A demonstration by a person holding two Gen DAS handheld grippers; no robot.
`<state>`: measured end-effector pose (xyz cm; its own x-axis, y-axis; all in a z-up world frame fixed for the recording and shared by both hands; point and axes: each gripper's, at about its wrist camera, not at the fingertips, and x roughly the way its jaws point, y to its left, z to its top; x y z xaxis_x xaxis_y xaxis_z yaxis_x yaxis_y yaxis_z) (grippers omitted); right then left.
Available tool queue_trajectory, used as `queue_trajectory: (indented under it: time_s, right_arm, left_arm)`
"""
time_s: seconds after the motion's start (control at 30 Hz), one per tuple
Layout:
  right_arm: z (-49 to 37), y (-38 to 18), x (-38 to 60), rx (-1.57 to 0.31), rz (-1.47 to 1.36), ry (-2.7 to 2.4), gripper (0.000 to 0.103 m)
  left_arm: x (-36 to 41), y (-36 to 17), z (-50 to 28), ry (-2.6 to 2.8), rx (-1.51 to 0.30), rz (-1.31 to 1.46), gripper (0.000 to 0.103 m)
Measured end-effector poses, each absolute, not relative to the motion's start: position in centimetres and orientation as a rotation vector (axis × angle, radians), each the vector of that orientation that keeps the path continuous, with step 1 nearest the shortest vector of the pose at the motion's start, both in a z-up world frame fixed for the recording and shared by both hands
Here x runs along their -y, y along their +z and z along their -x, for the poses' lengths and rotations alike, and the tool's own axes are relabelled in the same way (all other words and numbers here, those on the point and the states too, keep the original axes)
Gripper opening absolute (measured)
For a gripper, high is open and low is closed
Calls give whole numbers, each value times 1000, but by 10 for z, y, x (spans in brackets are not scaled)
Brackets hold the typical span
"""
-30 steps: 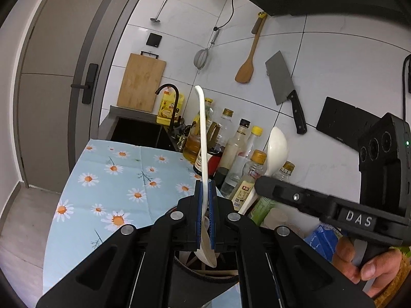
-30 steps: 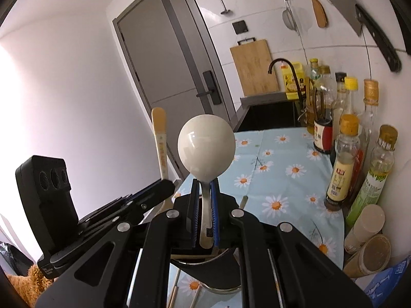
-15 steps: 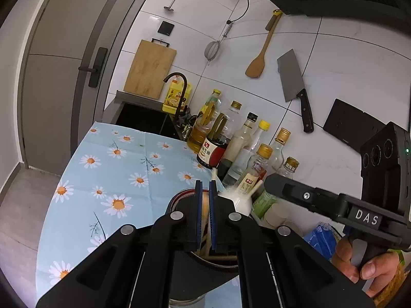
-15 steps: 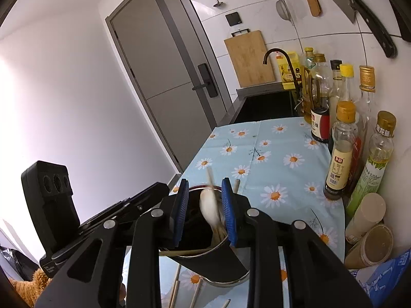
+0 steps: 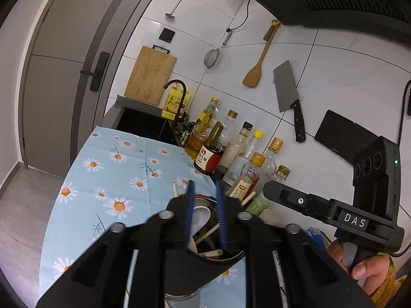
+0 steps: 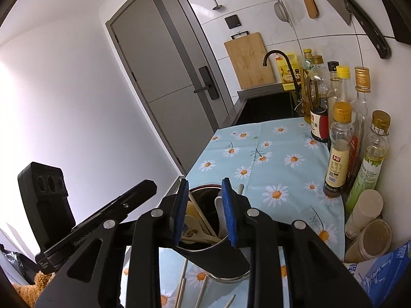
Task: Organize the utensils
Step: 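Move both open tools back down toward the chopsticks on the table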
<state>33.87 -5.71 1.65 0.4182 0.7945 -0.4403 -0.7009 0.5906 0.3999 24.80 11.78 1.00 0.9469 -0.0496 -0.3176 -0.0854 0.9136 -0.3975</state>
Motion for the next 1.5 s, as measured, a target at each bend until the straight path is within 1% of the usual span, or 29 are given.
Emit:
queue_trajectory:
  time_s: [0.27, 0.37, 0.53, 0.6, 0.7, 1.1, 1.37, 1.43, 1.5]
  right_arm:
    - [-326, 26, 64, -641, -181, 967, 28]
    - [-321, 29, 68, -647, -183, 977, 28]
    - [-316, 30, 77, -672, -202, 990, 28]
    - [-314, 28, 80, -685, -206, 994, 31]
    - [-312, 21, 82, -711, -200, 995, 31]
    - [-308, -28, 84, -896, -209, 986, 31]
    - [-296, -74, 80, -1034, -212, 976, 32]
    - [-294, -83, 80, -1056, -201, 974, 35]
    - [-293, -95, 82, -1087, -196, 957, 35]
  left_arm:
    - [-108, 22, -229, 15, -324, 399, 17]
    - [-106, 24, -221, 41, -353, 404, 17]
    - [-105, 20, -202, 57, -386, 432, 17]
    - [-106, 17, -195, 72, -403, 442, 17]
    - [-110, 9, -188, 98, -431, 466, 17]
    - [-124, -48, -195, 158, -663, 534, 17]
    - [-135, -82, -212, 176, -825, 587, 17]
    - [-136, -87, -218, 186, -858, 576, 17]
    - [-138, -96, -225, 197, -901, 579, 17]
